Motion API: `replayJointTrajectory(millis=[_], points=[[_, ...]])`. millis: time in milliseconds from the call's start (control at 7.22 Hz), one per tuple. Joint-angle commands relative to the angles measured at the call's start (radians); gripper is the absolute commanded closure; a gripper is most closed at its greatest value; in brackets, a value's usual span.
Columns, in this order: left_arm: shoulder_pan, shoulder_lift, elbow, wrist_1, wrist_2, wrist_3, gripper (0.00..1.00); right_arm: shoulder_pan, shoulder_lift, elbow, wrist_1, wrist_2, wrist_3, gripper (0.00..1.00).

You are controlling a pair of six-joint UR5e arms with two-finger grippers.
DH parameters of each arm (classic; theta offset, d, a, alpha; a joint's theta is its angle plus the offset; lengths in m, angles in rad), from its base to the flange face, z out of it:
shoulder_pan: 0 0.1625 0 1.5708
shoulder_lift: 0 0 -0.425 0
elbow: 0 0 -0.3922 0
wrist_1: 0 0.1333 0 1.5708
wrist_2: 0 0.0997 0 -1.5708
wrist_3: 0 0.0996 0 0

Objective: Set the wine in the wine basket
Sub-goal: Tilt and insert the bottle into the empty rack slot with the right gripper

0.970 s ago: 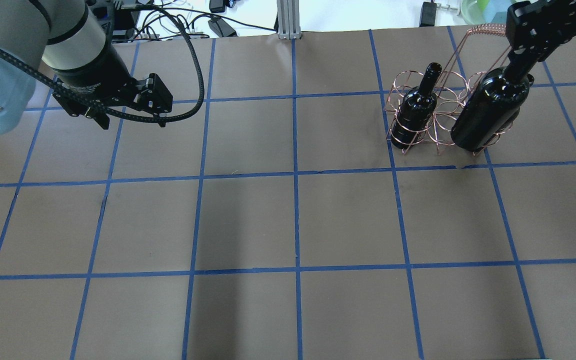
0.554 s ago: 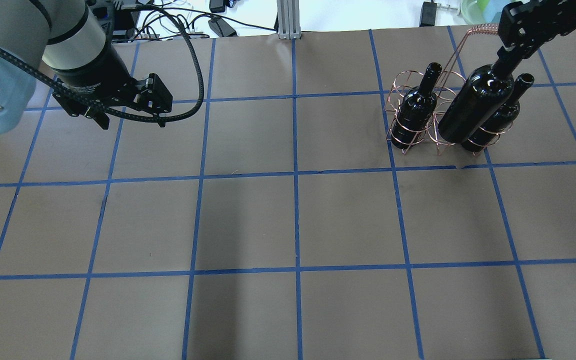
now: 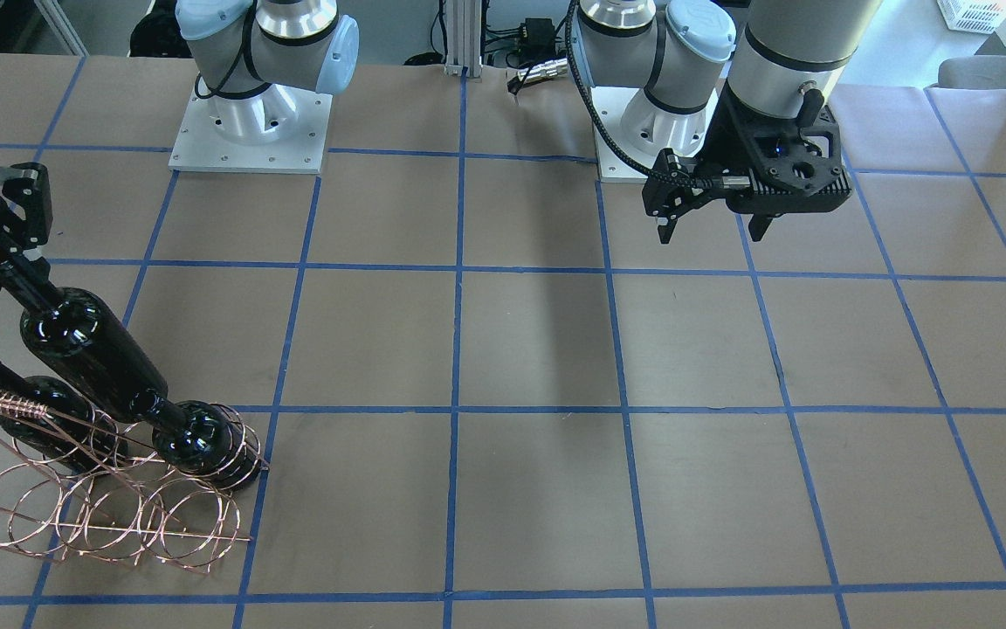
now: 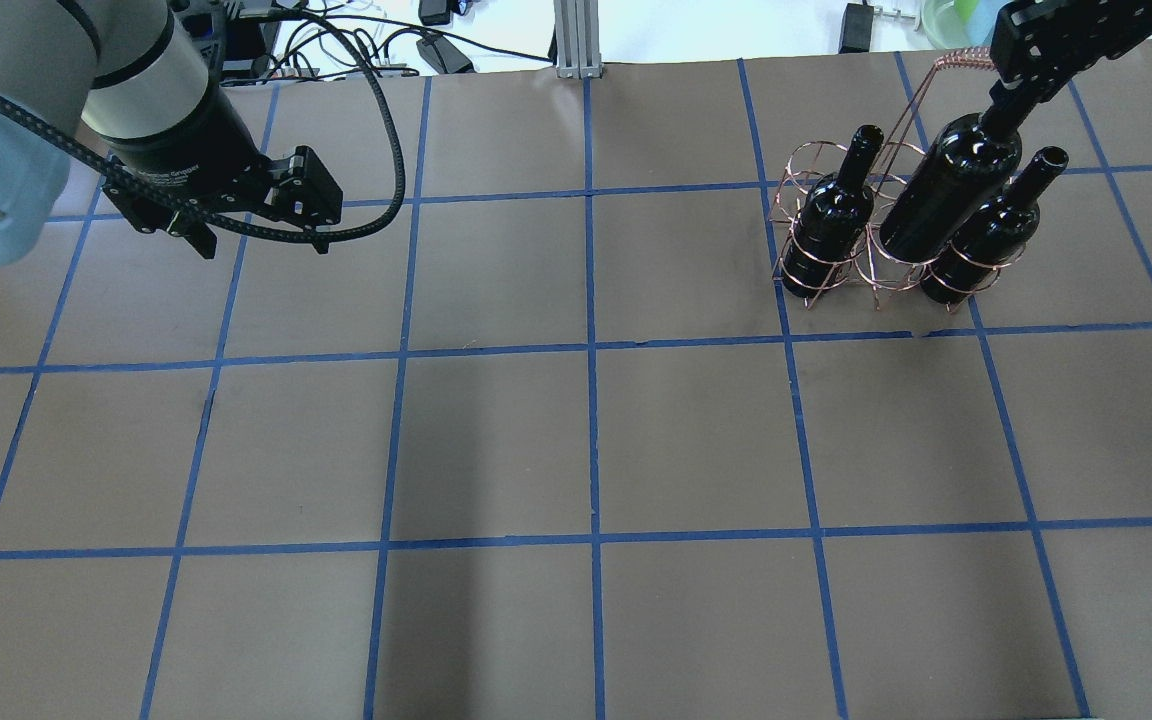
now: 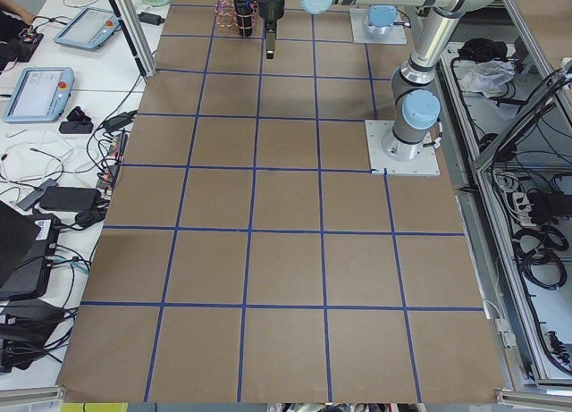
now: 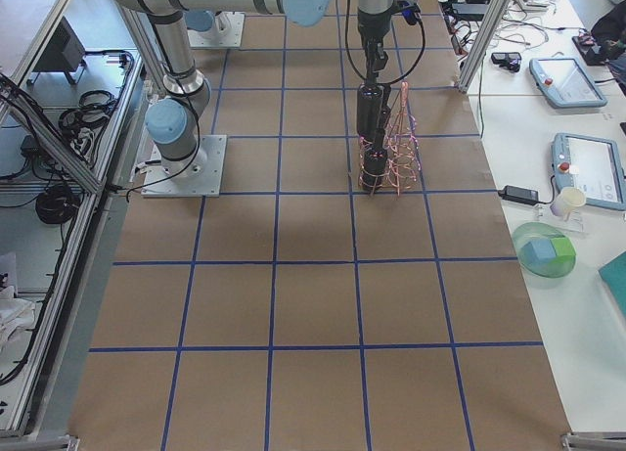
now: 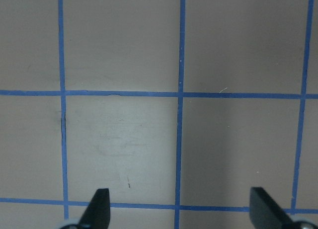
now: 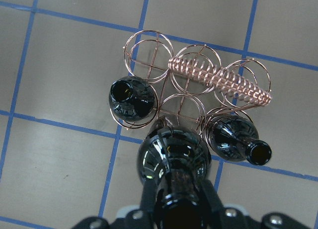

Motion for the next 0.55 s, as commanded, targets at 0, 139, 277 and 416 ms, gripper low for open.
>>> replayJointTrajectory(millis=[0,139,277,416], points=[[0.000,0.000,0.000,0.000,0.000,0.000,0.00,-0.014,0.027,0.000,-0.045,0.004,-0.003,1.00],[0.000,0.000,0.000,0.000,-0.002,0.000,0.00,-0.014,0.043,-0.002,-0.063,0.003,-0.003,1.00],[-0.004,0.000,0.000,0.000,-0.003,-0.005,0.00,-0.014,0.055,-0.015,-0.068,0.004,-0.003,1.00],[-0.004,0.000,0.000,0.000,-0.003,-0.005,0.00,-0.014,0.073,-0.023,-0.066,0.004,-0.003,1.00]])
